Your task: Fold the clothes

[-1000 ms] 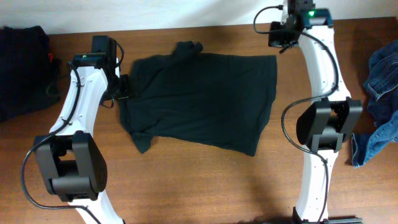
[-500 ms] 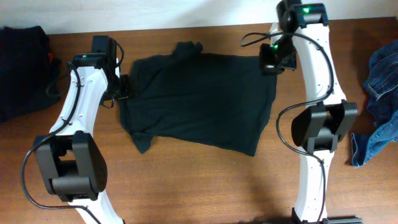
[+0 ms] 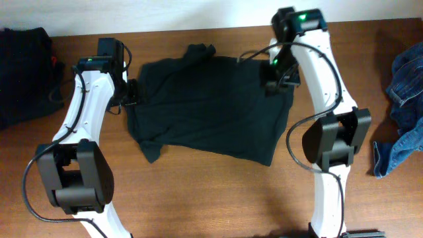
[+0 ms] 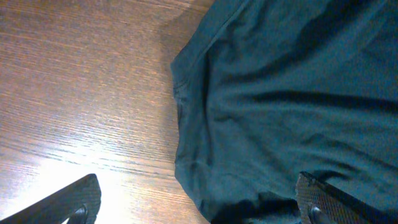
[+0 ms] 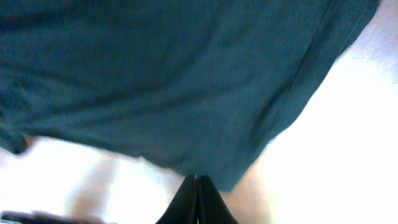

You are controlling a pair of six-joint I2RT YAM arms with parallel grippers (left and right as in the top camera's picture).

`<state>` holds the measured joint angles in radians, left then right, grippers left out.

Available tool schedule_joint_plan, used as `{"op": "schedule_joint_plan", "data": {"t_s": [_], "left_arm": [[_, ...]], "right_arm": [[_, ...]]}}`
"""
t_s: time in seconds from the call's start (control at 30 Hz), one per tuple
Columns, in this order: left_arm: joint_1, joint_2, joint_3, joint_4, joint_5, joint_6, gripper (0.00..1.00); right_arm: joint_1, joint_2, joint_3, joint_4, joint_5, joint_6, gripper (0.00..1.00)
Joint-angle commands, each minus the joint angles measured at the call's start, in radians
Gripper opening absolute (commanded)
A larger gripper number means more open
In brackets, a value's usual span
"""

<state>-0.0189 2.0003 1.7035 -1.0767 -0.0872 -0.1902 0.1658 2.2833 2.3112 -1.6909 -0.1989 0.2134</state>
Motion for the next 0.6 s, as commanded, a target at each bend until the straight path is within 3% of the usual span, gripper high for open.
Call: {"op": "schedule_joint_plan", "data": {"t_s": [0.0, 0.13, 0.4, 0.57], "left_arm": [[0.002, -0.019, -0.005, -0.001, -0.011, 0.005, 0.99], [0.002, -0.019, -0.005, -0.001, -0.011, 0.005, 0.99], [0.002, -0.019, -0.005, -0.001, -0.011, 0.005, 0.99], [0.002, -0.019, -0.005, -0.001, -0.011, 0.005, 0.99]], "right_arm": [[0.047, -0.139, -0.146, -0.008, 0.100, 0.040, 0.04], [0.063, -0.254, -0.359, 0.071, 0.136, 0.089, 0.04], [0.088, -0.476, -0.863, 0.449, 0.081, 0.138, 0.04], [0.103, -0.503, -1.029, 0.660, 0.010, 0.135, 0.04]]}}
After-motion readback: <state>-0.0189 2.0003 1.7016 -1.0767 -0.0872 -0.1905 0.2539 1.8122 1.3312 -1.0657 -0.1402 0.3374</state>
